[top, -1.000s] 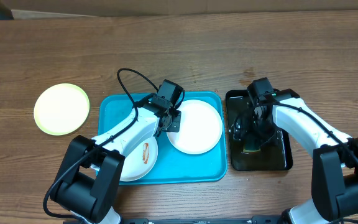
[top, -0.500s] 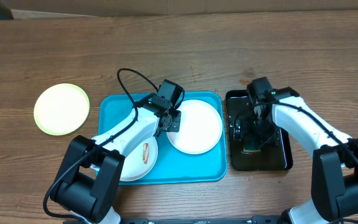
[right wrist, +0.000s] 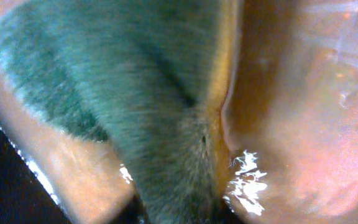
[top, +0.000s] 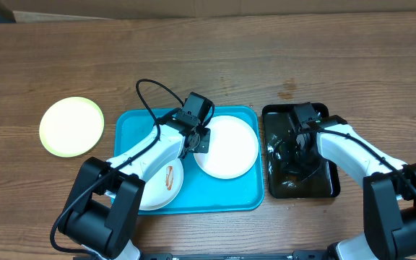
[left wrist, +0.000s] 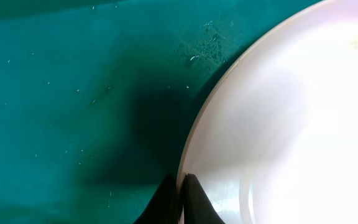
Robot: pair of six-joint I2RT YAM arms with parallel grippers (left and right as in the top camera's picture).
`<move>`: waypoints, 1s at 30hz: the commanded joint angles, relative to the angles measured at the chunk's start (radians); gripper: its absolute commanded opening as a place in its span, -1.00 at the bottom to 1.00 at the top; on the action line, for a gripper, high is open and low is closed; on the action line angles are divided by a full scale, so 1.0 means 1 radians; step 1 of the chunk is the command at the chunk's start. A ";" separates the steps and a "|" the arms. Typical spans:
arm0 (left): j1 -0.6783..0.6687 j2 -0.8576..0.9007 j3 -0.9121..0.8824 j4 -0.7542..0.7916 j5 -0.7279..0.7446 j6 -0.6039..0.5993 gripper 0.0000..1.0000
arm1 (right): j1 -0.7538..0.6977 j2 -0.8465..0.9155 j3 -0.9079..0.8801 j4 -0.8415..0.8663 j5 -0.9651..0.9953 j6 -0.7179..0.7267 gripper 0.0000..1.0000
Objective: Clean dirty plates on tray and stack at the side
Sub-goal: 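Return the sponge to the black tray and rub it in the water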
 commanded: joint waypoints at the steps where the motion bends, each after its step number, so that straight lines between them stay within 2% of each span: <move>1: 0.006 -0.014 -0.001 0.001 -0.014 -0.006 -0.92 | 0.005 0.007 -0.021 0.013 -0.016 0.011 -0.93; 2: 0.006 -0.014 -0.001 0.001 -0.014 -0.006 -0.92 | 0.003 0.007 -0.021 0.016 -0.016 0.015 -0.93; 3: 0.006 -0.014 -0.001 0.001 -0.014 -0.006 -0.92 | 0.000 0.007 -0.018 0.020 -0.016 0.018 -0.84; 4: 0.006 -0.014 -0.001 0.001 -0.014 -0.006 -0.92 | -0.003 0.007 -0.016 0.026 -0.015 0.018 -0.47; 5: 0.006 -0.014 -0.001 0.001 -0.014 -0.006 -0.92 | -0.007 0.007 -0.012 0.031 -0.015 0.017 -0.23; 6: 0.006 -0.014 -0.001 0.002 -0.014 -0.006 -0.90 | -0.012 0.007 -0.007 0.031 -0.015 0.017 -0.03; 8: 0.006 -0.014 -0.001 0.003 -0.014 -0.006 -0.84 | -0.019 0.007 0.001 0.021 -0.016 0.018 0.16; 10: 0.006 -0.014 -0.001 0.005 -0.014 -0.006 -0.80 | -0.020 0.007 0.002 0.006 -0.016 0.018 0.18; 12: 0.006 -0.014 -0.001 0.005 -0.014 -0.006 -0.78 | -0.020 0.007 0.000 -0.013 -0.016 0.018 0.07; 13: 0.006 -0.014 -0.001 0.005 -0.014 -0.006 -0.78 | -0.019 0.007 0.000 -0.021 -0.017 0.018 -0.08; 15: 0.006 -0.014 -0.001 0.008 -0.013 -0.006 -0.76 | -0.017 0.007 -0.001 -0.034 -0.017 0.018 -0.93; 17: 0.006 -0.014 -0.001 0.013 -0.013 -0.006 -0.74 | -0.017 0.007 -0.001 -0.035 -0.016 0.018 -0.93; 18: 0.006 -0.014 -0.001 0.019 -0.013 -0.006 -0.64 | -0.017 0.007 0.000 -0.032 -0.016 0.018 -0.92; 19: 0.006 -0.014 -0.001 0.026 -0.013 -0.006 -0.50 | -0.018 0.007 0.000 -0.026 -0.016 0.018 -0.56; 20: 0.006 -0.014 -0.001 0.035 -0.013 -0.006 -0.46 | -0.019 0.007 0.000 -0.023 -0.014 0.018 -0.21; 21: 0.006 -0.014 -0.001 0.045 -0.014 -0.006 -0.44 | -0.019 0.007 0.000 -0.018 -0.014 0.018 -0.02; 22: 0.006 -0.014 -0.001 0.059 -0.014 -0.006 -0.42 | -0.019 0.007 0.000 -0.015 -0.013 0.018 0.08; 26: 0.006 -0.014 -0.001 0.085 -0.014 -0.006 -0.39 | -0.019 0.007 0.000 -0.014 -0.013 0.018 0.15; 29: 0.006 -0.014 -0.001 0.084 -0.016 -0.006 -0.61 | -0.019 0.007 0.000 -0.014 -0.012 0.018 0.16; 30: 0.006 -0.013 -0.001 0.081 -0.020 -0.006 -0.81 | -0.019 0.007 0.000 -0.011 -0.012 0.018 0.16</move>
